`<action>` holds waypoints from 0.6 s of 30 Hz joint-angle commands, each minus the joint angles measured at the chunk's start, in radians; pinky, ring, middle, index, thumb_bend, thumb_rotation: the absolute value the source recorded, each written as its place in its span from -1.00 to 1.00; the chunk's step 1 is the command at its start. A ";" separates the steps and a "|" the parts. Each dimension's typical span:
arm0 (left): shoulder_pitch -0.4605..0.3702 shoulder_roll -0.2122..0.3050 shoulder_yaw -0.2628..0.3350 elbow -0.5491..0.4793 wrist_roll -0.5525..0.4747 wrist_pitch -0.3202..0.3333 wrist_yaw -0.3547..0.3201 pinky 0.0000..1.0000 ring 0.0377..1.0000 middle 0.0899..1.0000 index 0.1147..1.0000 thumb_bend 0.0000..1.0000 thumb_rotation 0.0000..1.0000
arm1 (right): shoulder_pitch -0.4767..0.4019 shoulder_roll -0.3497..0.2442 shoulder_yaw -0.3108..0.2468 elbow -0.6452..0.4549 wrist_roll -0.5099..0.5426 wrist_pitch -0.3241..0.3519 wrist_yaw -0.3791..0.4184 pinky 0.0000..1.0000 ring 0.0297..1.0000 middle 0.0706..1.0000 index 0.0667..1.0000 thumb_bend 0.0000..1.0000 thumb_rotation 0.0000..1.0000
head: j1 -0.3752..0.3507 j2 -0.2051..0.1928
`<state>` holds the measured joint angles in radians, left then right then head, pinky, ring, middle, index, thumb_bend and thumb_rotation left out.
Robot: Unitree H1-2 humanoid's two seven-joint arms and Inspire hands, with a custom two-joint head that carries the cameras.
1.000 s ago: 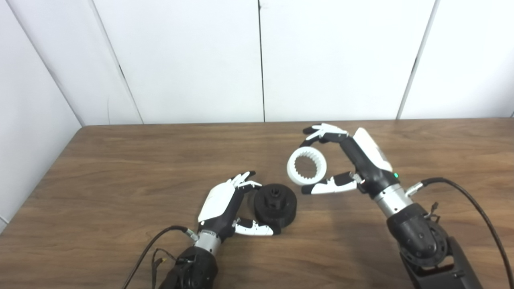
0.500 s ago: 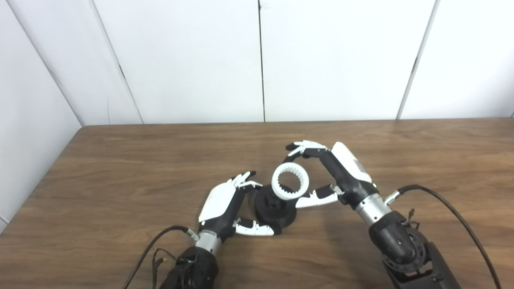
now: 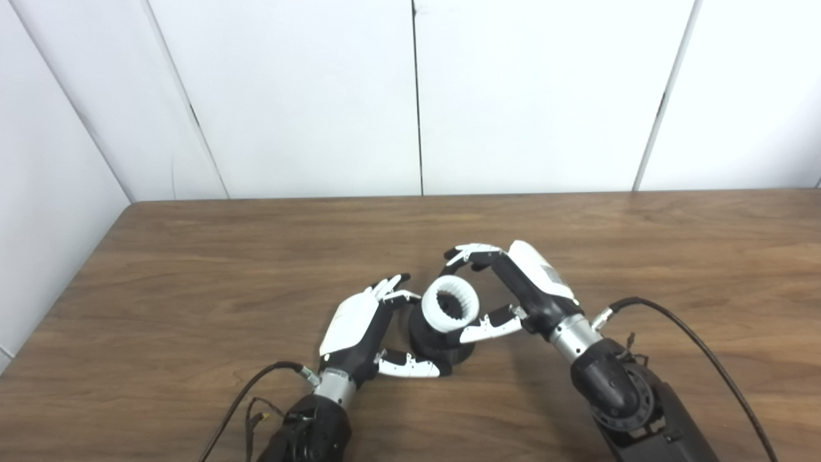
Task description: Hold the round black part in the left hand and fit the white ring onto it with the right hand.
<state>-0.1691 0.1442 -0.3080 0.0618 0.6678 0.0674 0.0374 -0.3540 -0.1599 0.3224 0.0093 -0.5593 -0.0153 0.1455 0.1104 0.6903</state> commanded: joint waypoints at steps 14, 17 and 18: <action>-0.017 -0.007 -0.014 0.000 0.006 0.004 -0.012 0.92 0.92 0.91 0.08 0.68 -0.21 | -0.074 0.014 0.028 0.016 -0.033 0.002 0.016 0.53 0.71 0.57 -0.11 0.04 -0.71 | 0.001 0.005; -0.017 -0.008 -0.014 0.000 0.006 0.005 -0.013 0.92 0.93 0.91 0.08 0.68 -0.21 | -0.076 0.014 0.034 0.020 -0.035 0.003 0.019 0.57 0.71 0.57 -0.11 0.04 -0.71 | 0.004 0.008; -0.018 -0.009 -0.014 0.000 0.006 0.007 -0.014 0.92 0.93 0.91 0.08 0.68 -0.21 | -0.077 0.014 0.036 0.021 -0.035 0.003 0.020 0.57 0.71 0.57 -0.11 0.04 -0.71 | 0.004 0.008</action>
<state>-0.1692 0.1442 -0.3075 0.0617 0.6711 0.0692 0.0399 -0.3896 -0.1570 0.3523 0.0375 -0.5803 -0.0133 0.1632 0.1135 0.6979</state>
